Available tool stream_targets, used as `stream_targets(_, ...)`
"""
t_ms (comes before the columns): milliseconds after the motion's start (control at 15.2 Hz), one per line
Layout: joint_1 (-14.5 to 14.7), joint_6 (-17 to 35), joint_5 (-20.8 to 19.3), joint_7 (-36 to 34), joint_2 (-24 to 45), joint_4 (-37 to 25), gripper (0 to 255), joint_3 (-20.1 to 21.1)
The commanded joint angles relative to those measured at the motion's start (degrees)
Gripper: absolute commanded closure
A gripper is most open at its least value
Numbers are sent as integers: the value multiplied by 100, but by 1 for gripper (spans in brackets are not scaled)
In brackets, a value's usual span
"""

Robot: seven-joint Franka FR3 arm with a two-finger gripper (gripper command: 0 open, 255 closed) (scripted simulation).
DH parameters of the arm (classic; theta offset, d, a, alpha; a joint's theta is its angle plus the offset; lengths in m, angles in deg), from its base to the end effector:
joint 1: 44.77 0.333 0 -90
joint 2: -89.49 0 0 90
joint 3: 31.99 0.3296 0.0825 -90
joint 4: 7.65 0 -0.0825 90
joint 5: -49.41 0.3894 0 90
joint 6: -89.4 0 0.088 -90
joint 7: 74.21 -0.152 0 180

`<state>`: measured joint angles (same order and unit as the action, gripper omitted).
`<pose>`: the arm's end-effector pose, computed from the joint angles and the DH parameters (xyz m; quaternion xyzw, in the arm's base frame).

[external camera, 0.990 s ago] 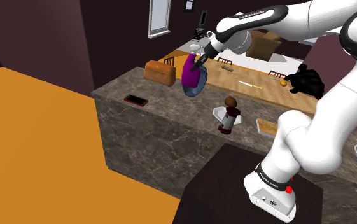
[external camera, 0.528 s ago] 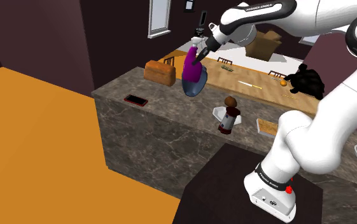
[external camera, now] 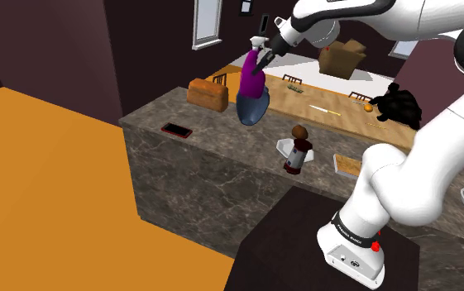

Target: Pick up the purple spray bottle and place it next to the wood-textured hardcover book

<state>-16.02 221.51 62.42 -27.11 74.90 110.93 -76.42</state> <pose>0.5353 -0.1641 0.5274 -0.9421 -0.1954 -0.2670 0.0542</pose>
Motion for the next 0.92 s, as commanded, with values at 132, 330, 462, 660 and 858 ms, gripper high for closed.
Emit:
stream_targets(132, -25, -286, -92, -135, -35, -272, 255, 55)
stream_targets(330, -34, -500, -140, -221, -45, -486, 255, 86)
stream_targets(462, -37, -644, -165, -272, -44, -635, 255, 102)
stream_targets(660, -130, -773, -345, -354, -276, -587, 255, 180)
stream_targets(858, -446, -852, -757, -433, -939, -105, 255, 369)
